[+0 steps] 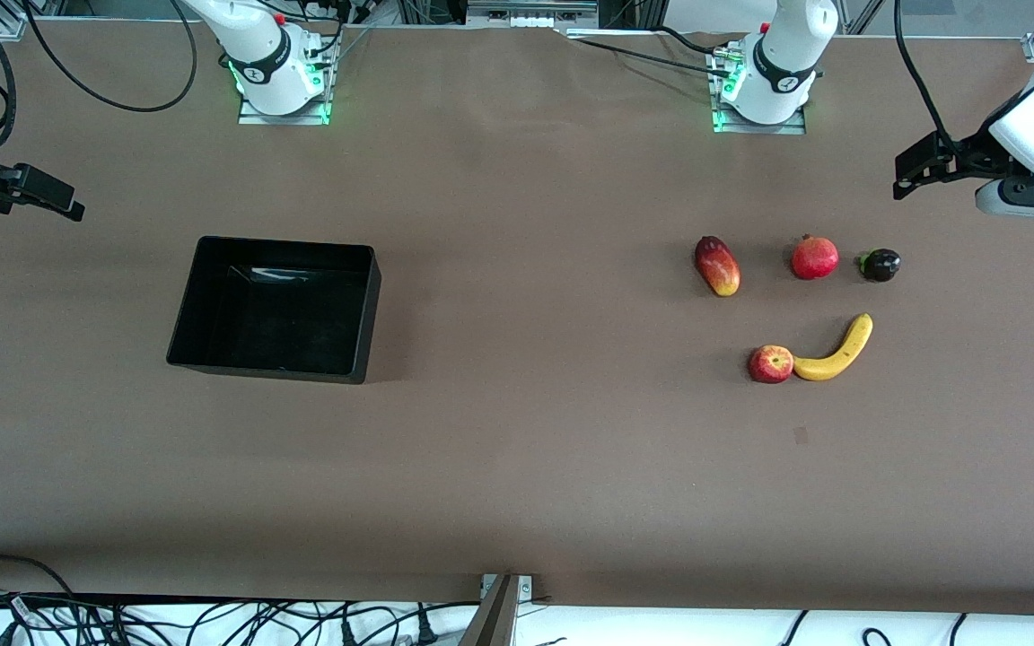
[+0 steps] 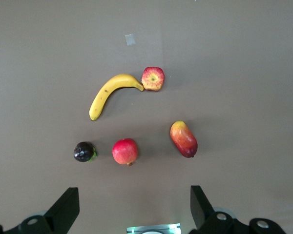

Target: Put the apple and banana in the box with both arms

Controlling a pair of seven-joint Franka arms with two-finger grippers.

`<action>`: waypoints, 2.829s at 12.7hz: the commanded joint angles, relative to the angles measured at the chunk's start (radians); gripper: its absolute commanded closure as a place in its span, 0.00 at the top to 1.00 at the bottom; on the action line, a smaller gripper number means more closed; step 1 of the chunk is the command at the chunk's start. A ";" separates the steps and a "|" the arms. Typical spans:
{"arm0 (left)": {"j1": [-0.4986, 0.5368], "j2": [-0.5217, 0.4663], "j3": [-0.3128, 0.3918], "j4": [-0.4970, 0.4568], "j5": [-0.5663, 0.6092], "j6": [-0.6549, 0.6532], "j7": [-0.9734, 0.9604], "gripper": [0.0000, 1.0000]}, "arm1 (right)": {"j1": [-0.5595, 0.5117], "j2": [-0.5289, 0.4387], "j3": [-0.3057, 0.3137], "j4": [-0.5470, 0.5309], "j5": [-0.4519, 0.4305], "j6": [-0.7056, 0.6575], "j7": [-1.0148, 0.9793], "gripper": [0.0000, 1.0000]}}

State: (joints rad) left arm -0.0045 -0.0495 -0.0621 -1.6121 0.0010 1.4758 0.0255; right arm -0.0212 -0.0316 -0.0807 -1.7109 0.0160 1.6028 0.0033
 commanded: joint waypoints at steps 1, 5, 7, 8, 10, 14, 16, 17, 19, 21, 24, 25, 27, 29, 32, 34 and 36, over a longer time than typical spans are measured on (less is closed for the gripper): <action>-0.015 -0.073 0.018 -0.081 -0.016 0.020 -0.006 1.00 | 0.003 0.004 -0.004 0.019 0.010 -0.018 -0.002 1.00; -0.015 -0.070 0.016 -0.077 -0.016 0.015 -0.006 1.00 | 0.003 0.006 -0.004 0.019 0.007 -0.021 -0.005 1.00; -0.011 -0.058 0.010 -0.066 -0.016 0.012 -0.006 1.00 | 0.003 0.006 -0.004 0.022 0.007 -0.020 -0.005 1.00; -0.011 -0.058 0.008 -0.065 -0.016 0.012 -0.006 1.00 | 0.003 0.004 -0.004 0.017 0.005 -0.023 0.004 1.00; -0.011 -0.058 0.007 -0.065 -0.016 0.012 -0.007 1.00 | 0.001 0.053 -0.007 -0.009 0.012 -0.062 0.017 1.00; -0.002 -0.055 0.007 -0.065 -0.016 0.018 -0.009 1.00 | 0.007 0.200 -0.004 -0.070 0.001 0.053 0.012 1.00; 0.001 -0.050 0.014 -0.065 -0.016 0.018 -0.009 1.00 | 0.010 0.229 -0.004 -0.209 0.001 0.271 0.015 1.00; 0.001 -0.050 0.016 -0.065 -0.016 0.018 -0.009 1.00 | 0.009 0.228 -0.004 -0.296 0.001 0.390 0.015 1.00; 0.001 -0.050 0.016 -0.066 -0.016 0.012 -0.015 1.00 | 0.009 0.229 -0.004 -0.436 0.002 0.611 0.017 1.00; 0.001 -0.047 0.016 -0.066 -0.016 0.014 -0.015 1.00 | 0.009 0.229 -0.004 -0.522 0.002 0.747 0.017 1.00; 0.011 -0.043 0.016 -0.065 -0.016 0.018 -0.015 1.00 | 0.009 0.261 -0.004 -0.567 0.002 0.845 0.015 1.00; 0.011 -0.043 0.018 -0.065 -0.016 0.018 -0.015 1.00 | 0.007 0.291 -0.004 -0.575 0.002 0.886 0.001 0.87; 0.011 -0.043 0.018 -0.065 -0.016 0.018 -0.015 1.00 | 0.007 0.295 -0.004 -0.588 0.001 0.917 0.000 0.46; 0.012 -0.039 0.018 -0.065 -0.016 0.018 -0.015 1.00 | 0.007 0.302 -0.004 -0.595 0.002 0.914 0.001 0.04; 0.014 -0.036 0.018 -0.065 -0.016 0.017 -0.015 1.00 | 0.007 0.300 -0.004 -0.593 0.005 0.908 0.003 0.00; 0.014 -0.038 0.016 -0.065 -0.016 0.014 -0.015 1.00 | 0.009 0.299 -0.004 -0.585 0.002 0.904 -0.002 0.00; 0.014 -0.038 0.016 -0.065 -0.016 0.014 -0.015 1.00 | 0.015 0.297 0.028 -0.566 0.002 0.887 -0.005 0.00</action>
State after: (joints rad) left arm 0.0011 -0.0835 -0.0427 -1.6743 0.0010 1.4875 0.0162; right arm -0.0191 0.2775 -0.0771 -2.2883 0.0160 2.5010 -0.0012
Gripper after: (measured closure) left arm 0.000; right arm 0.965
